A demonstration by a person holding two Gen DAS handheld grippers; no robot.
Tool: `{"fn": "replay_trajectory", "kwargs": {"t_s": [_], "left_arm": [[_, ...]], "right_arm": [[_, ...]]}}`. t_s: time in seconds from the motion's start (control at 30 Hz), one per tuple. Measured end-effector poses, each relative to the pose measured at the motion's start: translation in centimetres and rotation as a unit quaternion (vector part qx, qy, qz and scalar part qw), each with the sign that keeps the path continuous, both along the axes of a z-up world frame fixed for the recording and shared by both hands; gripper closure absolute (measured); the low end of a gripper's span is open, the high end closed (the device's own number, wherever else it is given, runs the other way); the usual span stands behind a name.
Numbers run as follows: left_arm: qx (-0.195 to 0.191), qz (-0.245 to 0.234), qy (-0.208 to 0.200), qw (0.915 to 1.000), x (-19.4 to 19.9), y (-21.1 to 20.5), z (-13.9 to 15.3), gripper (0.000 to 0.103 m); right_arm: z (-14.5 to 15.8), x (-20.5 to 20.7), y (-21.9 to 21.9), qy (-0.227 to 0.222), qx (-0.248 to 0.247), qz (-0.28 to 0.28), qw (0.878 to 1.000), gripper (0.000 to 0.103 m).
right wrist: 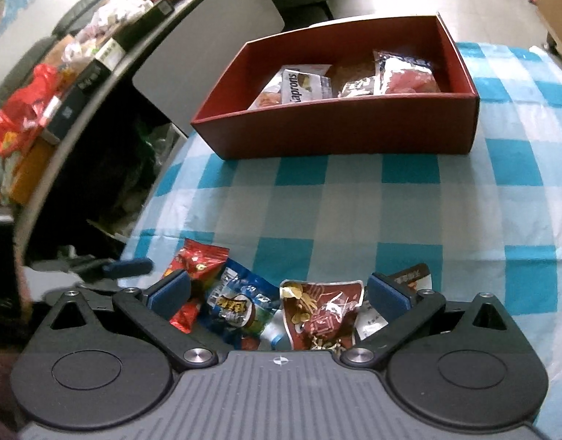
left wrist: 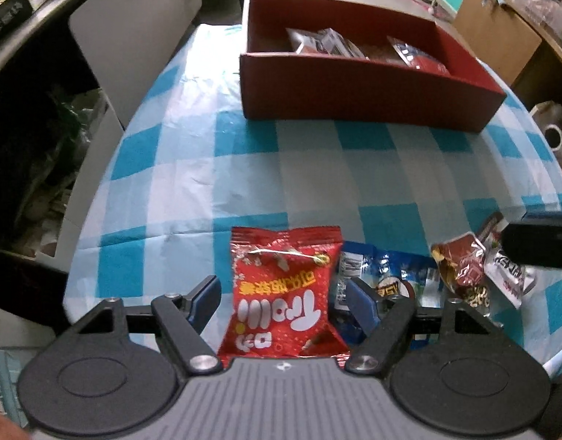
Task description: Organize snacks
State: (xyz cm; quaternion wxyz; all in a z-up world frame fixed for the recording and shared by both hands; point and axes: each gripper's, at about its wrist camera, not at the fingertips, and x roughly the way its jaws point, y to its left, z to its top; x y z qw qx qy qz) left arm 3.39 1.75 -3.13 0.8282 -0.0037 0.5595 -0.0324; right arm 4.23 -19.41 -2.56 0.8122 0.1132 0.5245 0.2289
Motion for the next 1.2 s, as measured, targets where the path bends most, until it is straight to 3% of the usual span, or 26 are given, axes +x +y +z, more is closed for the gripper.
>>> {"fn": "replay_trajectory", "kwargs": {"t_s": [0.13, 0.3, 0.53, 0.63, 0.7, 0.77, 0.8, 0.83, 0.9, 1.0, 1.07, 1.13, 1.2], "left_arm": [[0.004, -0.004, 0.005, 1.0, 0.1, -0.2, -0.4, 0.034], [0.007, -0.002, 0.006, 1.0, 0.1, -0.1, -0.6, 0.034], [-0.002, 0.001, 0.008, 1.0, 0.2, 0.3, -0.8, 0.034], [-0.006, -0.003, 0.006, 1.0, 0.0, 0.3, -0.7, 0.034], [-0.006, -0.002, 0.008, 0.9999, 0.1, 0.4, -0.9, 0.033], [-0.009, -0.003, 0.007, 0.9999, 0.2, 0.4, -0.8, 0.033], [-0.008, -0.003, 0.008, 0.9999, 0.2, 0.3, -0.9, 0.033], [-0.007, -0.003, 0.008, 0.9999, 0.2, 0.3, -0.9, 0.033], [-0.006, -0.01, 0.007, 0.9999, 0.1, 0.0, -0.8, 0.033], [0.0, -0.011, 0.004, 0.9999, 0.0, 0.0, -0.9, 0.03], [-0.001, -0.008, 0.005, 1.0, 0.0, 0.0, -1.0, 0.029], [-0.001, -0.006, 0.006, 1.0, 0.1, 0.0, -1.0, 0.029], [0.002, -0.007, 0.003, 1.0, 0.1, 0.0, -1.0, 0.029]], "right_arm": [[0.5, -0.4, -0.8, -0.004, 0.043, 0.001, 0.999, 0.0], [1.4, -0.7, -1.0, -0.011, 0.135, 0.021, 0.991, 0.0], [2.7, -1.6, -1.0, -0.048, 0.202, 0.023, 0.978, 0.0], [5.1, -3.1, -1.9, -0.1, 0.251, 0.022, 0.963, 0.0], [7.9, -5.1, -2.5, -0.174, 0.256, 0.008, 0.951, 0.0], [9.7, -7.5, -3.0, -0.258, 0.268, -0.014, 0.928, 0.0], [9.4, -8.7, -3.1, -0.276, 0.29, -0.048, 0.915, 0.0], [8.5, -9.2, -3.1, -0.251, 0.318, -0.078, 0.911, 0.0], [6.9, -7.6, -1.9, -0.173, 0.341, -0.04, 0.923, 0.0], [6.6, -7.1, 0.0, -0.193, 0.217, -0.018, 0.957, 0.0], [5.9, -6.2, 1.4, -0.19, 0.082, -0.022, 0.978, 0.0], [4.3, -5.1, 2.6, -0.178, -0.042, -0.027, 0.983, 0.0], [2.4, -4.3, 3.8, -0.16, -0.138, -0.016, 0.977, 0.0]]}}
